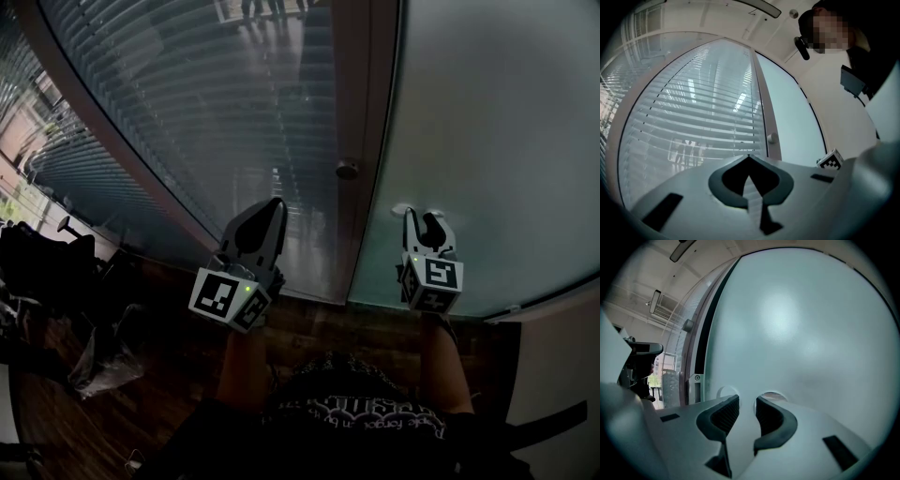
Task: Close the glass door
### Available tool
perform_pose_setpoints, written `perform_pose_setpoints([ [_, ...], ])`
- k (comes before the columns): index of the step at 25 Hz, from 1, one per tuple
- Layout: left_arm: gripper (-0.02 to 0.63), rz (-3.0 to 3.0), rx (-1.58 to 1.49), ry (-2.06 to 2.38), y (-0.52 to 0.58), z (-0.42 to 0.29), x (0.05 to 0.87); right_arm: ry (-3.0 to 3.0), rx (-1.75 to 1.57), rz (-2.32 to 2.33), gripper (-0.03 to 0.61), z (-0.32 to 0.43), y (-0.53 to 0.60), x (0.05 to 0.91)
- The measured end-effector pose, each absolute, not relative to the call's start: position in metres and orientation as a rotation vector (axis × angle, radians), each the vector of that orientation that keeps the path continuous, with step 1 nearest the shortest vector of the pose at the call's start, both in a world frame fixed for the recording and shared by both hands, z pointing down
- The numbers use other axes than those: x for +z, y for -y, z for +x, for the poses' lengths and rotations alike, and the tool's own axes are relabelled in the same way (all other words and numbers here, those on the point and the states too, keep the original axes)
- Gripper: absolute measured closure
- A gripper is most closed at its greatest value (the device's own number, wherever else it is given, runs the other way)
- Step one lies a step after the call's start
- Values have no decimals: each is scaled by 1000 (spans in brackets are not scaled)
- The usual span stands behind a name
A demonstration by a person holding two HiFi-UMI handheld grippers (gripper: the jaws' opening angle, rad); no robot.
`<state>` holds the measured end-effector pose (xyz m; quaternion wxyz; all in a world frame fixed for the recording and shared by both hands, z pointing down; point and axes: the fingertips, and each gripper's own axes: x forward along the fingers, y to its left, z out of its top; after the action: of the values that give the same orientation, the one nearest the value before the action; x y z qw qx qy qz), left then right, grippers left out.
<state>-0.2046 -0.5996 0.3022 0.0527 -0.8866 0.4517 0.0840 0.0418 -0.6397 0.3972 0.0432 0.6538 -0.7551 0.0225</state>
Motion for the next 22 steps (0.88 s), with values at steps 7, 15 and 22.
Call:
perform_pose_setpoints([
  [7, 612, -2696, 242, -1375, 603, -204, 303, 2311, 69, 1994, 466, 42, 642, 398],
  [15, 612, -2702, 241, -1373, 600, -199, 302, 2303, 60, 1995, 466, 41, 640, 398],
  [22, 612, -2699, 249, -1377, 594, -199, 301, 2319, 46, 1980, 466, 40, 633, 396],
])
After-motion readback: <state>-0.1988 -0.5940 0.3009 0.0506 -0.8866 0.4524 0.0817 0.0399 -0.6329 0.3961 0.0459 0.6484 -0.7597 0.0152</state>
